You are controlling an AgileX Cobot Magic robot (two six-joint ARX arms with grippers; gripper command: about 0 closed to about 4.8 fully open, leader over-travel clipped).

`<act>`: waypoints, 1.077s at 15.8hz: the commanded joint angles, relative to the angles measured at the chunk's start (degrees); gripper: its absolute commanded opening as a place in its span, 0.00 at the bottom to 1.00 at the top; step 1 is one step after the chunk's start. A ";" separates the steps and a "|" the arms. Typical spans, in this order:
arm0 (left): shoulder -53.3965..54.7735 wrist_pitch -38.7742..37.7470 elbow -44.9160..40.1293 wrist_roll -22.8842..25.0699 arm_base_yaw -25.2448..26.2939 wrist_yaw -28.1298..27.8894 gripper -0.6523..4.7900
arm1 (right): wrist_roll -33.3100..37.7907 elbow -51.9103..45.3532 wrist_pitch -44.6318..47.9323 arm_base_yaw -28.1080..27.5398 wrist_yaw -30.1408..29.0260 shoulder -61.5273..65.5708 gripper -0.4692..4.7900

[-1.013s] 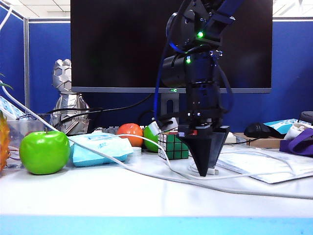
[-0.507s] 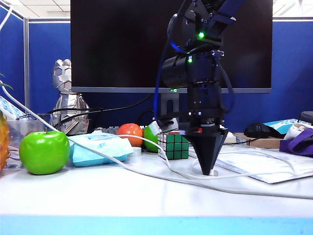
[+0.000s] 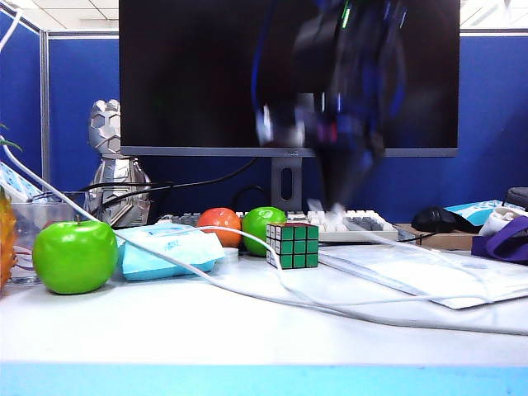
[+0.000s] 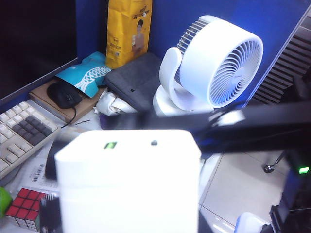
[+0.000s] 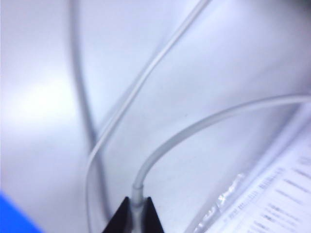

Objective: Pick up the Type-C charging cable and the charging base, insert one end of the Type-C charger into the corresponding slot on the base, and finally place the plugged-in charger back on the table.

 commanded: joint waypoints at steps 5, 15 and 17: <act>-0.50 4.00 0.24 -0.17 -0.09 2.80 0.11 | 4.92 13.92 -0.24 -0.55 -8.96 -10.84 0.09; -1.73 5.07 0.24 0.07 -0.09 2.82 0.11 | 10.95 44.57 -1.73 -1.20 -12.35 -10.95 0.09; -1.92 5.40 0.24 0.09 -0.09 5.14 0.11 | 13.79 48.81 -1.81 -1.20 -13.25 -10.95 0.09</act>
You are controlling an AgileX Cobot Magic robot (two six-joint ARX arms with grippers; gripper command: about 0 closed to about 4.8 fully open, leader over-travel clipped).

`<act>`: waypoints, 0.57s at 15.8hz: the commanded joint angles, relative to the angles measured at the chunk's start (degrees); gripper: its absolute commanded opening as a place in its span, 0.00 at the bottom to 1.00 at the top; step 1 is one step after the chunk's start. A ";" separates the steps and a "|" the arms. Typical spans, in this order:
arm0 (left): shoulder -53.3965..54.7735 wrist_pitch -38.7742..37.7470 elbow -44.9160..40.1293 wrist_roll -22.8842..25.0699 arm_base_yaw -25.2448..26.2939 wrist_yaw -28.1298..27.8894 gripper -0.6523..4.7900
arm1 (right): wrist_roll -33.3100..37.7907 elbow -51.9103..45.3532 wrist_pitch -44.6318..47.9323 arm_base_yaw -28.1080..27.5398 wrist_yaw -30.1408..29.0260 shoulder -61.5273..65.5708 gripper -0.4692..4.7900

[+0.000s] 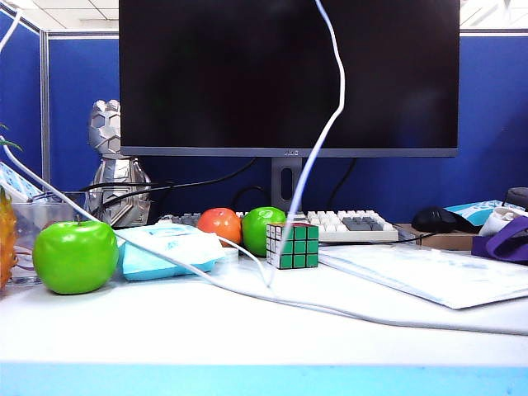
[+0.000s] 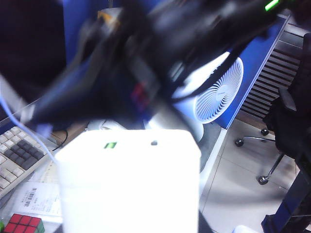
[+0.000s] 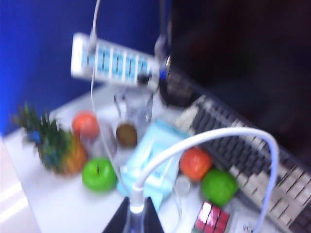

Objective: Pick up the Type-C charging cable and the charging base, insert one end of the Type-C charger into the corresponding slot on the base, and finally place the plugged-in charger back on the table.

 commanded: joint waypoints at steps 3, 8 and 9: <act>-0.70 4.70 0.24 0.28 -0.09 7.80 0.11 | 4.70 10.08 0.81 -0.02 -5.75 -0.33 0.09; -0.70 9.64 0.24 3.50 -0.09 14.08 0.11 | 10.60 19.80 2.84 -0.02 -10.29 -0.33 0.09; -0.70 11.06 0.24 4.17 -0.09 15.56 0.11 | 10.64 20.65 3.69 0.00 -14.58 -0.37 0.09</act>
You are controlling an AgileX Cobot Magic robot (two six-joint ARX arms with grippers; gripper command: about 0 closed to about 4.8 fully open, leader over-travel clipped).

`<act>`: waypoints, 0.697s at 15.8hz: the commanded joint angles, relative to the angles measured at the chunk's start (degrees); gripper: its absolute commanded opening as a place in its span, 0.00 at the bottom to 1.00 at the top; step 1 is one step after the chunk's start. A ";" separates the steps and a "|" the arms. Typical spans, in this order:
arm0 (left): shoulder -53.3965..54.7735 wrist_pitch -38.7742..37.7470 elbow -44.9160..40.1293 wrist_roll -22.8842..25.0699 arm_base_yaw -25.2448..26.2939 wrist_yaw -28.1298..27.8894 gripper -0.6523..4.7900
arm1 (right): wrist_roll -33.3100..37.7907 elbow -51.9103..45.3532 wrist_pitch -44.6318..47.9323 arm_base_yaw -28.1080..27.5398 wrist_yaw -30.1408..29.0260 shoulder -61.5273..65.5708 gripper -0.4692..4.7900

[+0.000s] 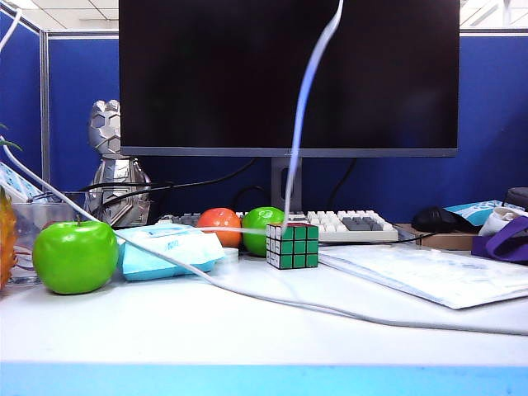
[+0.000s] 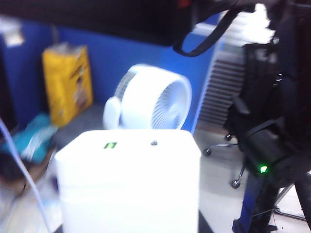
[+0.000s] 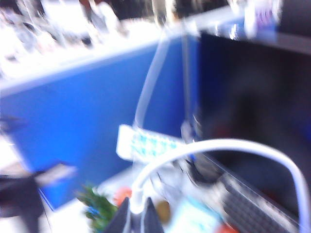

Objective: Pick up the Type-C charging cable and the charging base, insert one end of the Type-C charger into the corresponding slot on the base, and finally place the plugged-in charger back on the table.

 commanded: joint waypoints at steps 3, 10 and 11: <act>-0.33 11.13 0.24 1.51 -0.09 8.04 0.11 | 4.76 2.95 4.61 0.20 -17.03 -0.33 0.09; -0.33 13.73 0.24 1.55 -0.09 8.22 0.11 | 9.42 3.13 10.67 0.20 -25.53 -0.37 0.09; -0.33 13.79 0.24 1.55 -0.09 8.22 0.11 | 9.81 3.13 10.86 0.20 -27.41 -0.37 0.09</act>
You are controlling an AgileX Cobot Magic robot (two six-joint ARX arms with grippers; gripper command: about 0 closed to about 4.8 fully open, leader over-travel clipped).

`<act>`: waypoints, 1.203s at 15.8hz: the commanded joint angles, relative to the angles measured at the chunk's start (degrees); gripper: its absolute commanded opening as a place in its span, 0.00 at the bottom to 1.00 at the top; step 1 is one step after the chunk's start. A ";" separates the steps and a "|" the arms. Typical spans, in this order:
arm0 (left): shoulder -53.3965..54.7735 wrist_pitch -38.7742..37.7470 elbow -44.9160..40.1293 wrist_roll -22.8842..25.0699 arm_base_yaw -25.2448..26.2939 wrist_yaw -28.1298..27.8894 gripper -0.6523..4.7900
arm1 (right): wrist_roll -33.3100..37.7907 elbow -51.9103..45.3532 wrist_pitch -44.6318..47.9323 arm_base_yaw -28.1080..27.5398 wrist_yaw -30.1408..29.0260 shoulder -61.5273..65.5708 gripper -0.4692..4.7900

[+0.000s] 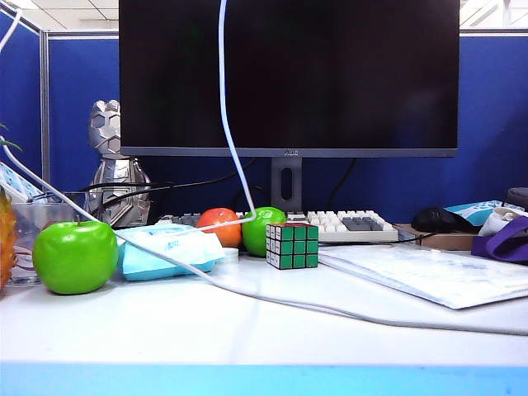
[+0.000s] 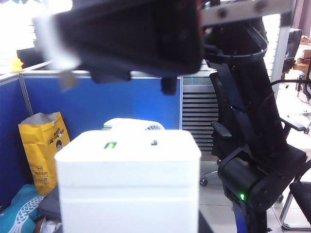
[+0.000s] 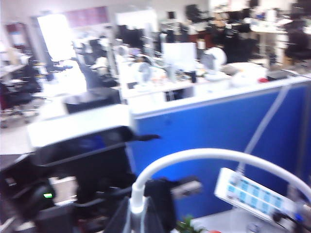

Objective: Pick up the Type-C charging cable and the charging base, insert one end of the Type-C charger into the corresponding slot on the base, and finally place the plugged-in charger back on the table.

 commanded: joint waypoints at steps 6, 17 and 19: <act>-0.31 3.78 0.24 -0.48 -0.09 -1.51 0.11 | 3.61 0.26 1.92 0.07 -8.68 -0.31 0.09; -0.31 6.80 0.24 -4.15 -0.09 -1.53 0.11 | 3.34 0.20 1.66 0.22 -8.68 -0.11 0.09; -0.31 8.17 0.24 -5.38 -0.09 -1.55 0.11 | 2.95 0.20 1.66 0.22 -8.68 -0.04 0.09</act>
